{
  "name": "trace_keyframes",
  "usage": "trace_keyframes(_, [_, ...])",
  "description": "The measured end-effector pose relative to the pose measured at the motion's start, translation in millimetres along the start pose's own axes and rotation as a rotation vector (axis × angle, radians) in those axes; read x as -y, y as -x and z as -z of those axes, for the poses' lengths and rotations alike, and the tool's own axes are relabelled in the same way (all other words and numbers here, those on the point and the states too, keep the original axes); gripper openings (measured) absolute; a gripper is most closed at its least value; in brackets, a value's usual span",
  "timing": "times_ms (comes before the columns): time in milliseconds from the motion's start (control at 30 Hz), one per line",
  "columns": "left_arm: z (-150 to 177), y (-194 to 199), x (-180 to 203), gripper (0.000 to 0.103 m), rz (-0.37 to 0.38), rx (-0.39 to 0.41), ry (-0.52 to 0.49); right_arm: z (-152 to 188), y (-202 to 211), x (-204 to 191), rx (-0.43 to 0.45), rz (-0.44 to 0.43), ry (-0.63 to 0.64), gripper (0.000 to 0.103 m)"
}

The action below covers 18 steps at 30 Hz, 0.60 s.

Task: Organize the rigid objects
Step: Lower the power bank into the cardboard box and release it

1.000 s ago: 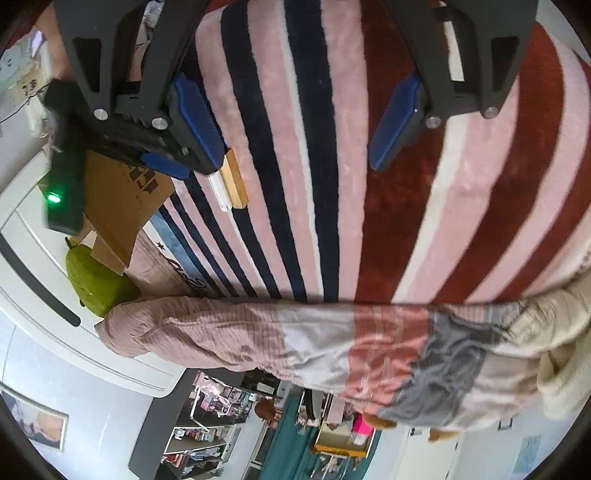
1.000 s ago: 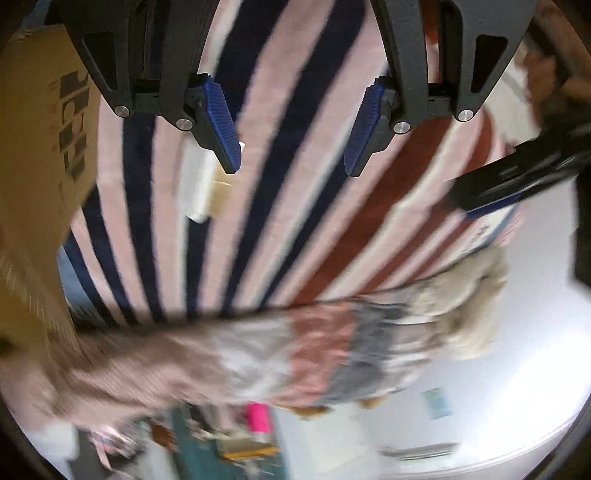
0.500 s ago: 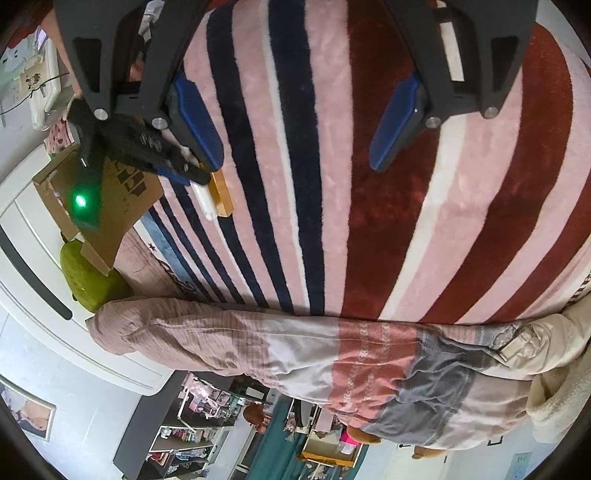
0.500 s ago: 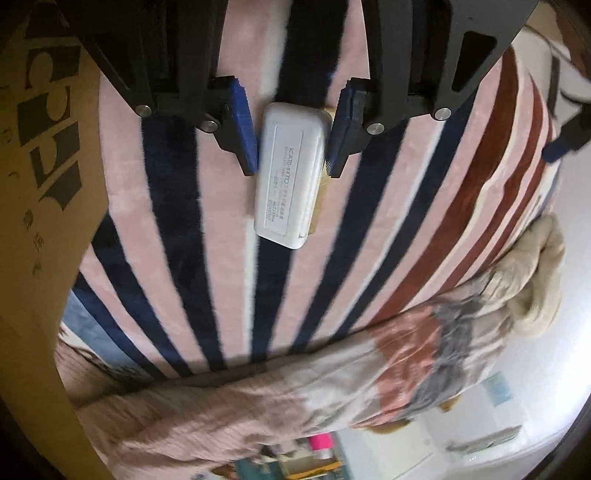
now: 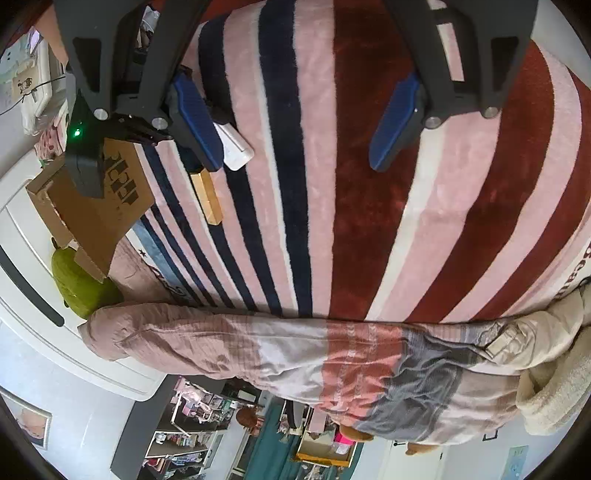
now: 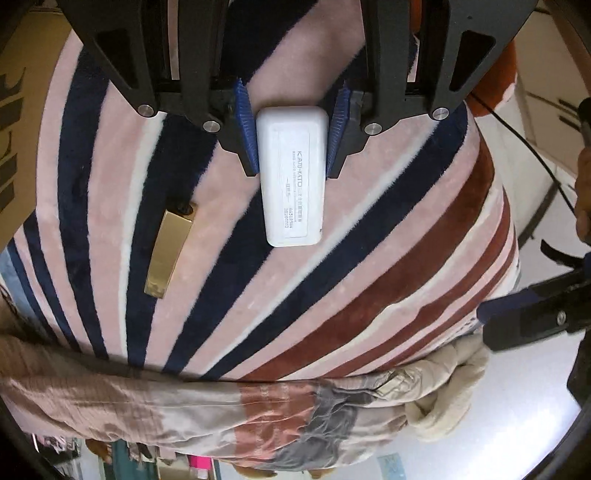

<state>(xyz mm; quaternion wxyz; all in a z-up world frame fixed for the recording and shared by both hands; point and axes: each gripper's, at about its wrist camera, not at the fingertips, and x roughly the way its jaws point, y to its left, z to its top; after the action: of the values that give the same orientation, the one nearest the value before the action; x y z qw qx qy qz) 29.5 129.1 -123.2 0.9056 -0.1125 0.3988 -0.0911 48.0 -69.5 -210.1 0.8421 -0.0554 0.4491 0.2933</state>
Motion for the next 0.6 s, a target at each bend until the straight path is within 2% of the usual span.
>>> trace_keyframes(100, [-2,-10,0,0.079,0.028,-0.027,0.0,-1,-3,-2,0.006,0.027,0.015,0.031])
trace_keyframes(200, [-7,-20,7,0.079,0.087,-0.058,-0.003,-4,-1,-15,0.023,0.062,0.066,0.031])
trace_keyframes(300, [-16,-23,23,0.079,0.129,-0.067,-0.012,-12,22,-23,0.088,0.02,0.084,0.031])
trace_keyframes(400, [-31,-12,49,0.077,0.213,-0.043,-0.039,-26,65,-32,0.194,-0.001,0.116,0.031])
trace_keyframes(500, [-51,4,84,0.06,0.28,-0.008,-0.102,-37,103,-33,0.274,-0.032,0.14,0.031])
trace_keyframes(567, [-64,11,107,0.044,0.355,0.007,-0.129,-43,128,-28,0.324,-0.04,0.142,0.031])
trace_keyframes(600, [-69,13,117,0.042,0.372,0.01,-0.141,-45,143,-21,0.35,-0.04,0.134,0.031])
